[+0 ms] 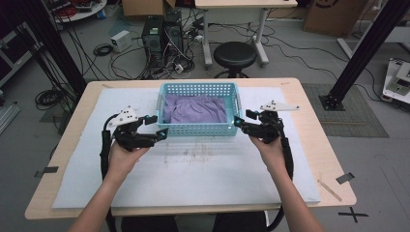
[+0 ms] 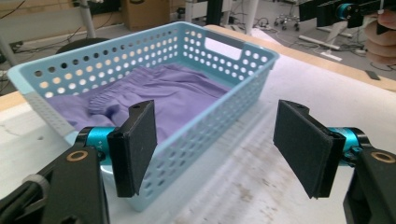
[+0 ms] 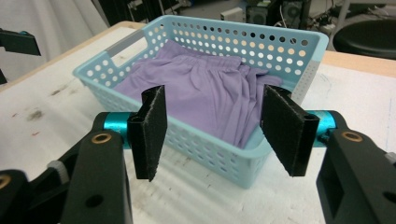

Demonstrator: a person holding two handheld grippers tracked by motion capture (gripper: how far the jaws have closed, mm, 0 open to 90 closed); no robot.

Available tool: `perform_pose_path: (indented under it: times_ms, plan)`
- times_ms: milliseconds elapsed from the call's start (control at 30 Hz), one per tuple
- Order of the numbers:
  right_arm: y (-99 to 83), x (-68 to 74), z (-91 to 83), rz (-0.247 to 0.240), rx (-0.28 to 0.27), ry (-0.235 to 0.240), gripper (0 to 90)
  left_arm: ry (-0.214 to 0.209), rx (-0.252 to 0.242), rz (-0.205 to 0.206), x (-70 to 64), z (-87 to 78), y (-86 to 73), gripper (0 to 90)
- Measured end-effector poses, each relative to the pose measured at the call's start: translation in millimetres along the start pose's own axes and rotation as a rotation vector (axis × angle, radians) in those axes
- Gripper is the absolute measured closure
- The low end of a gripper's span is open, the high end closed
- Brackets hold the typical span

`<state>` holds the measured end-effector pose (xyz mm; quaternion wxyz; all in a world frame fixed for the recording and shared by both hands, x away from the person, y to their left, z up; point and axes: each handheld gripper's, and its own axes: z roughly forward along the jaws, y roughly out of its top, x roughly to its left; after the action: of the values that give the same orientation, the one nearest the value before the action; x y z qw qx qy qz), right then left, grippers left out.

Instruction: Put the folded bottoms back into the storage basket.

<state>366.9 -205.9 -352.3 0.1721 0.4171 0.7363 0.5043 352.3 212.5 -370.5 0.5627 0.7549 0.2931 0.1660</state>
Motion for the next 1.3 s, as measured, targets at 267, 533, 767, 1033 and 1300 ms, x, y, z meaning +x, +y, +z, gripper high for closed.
perform_pose_path:
  times_ms: [267,533,767,1033,1300]
  plan:
    - [-20.8,4.9,-9.8,-0.018,-0.02,0.042,33.5,-0.017,-0.001,-0.004,-7.5,-5.5,-12.2,29.9]
    - [-39.6,10.6,-21.7,-0.043,-0.035,0.065,26.0,-0.016,0.0,-0.011,-4.9,-14.6,-27.7,29.1]
    - [-44.8,10.7,-23.2,-0.043,-0.025,0.064,22.7,-0.006,0.007,-0.004,-5.4,-17.8,-35.1,28.7]
    - [-48.0,9.1,-18.1,-0.05,0.001,0.051,22.0,-0.005,0.004,-0.003,-9.7,-19.1,-38.4,28.5]
    - [-49.8,5.6,-14.0,-0.041,0.013,0.047,22.0,-0.004,0.014,-0.011,-9.9,-18.0,-41.1,28.3]
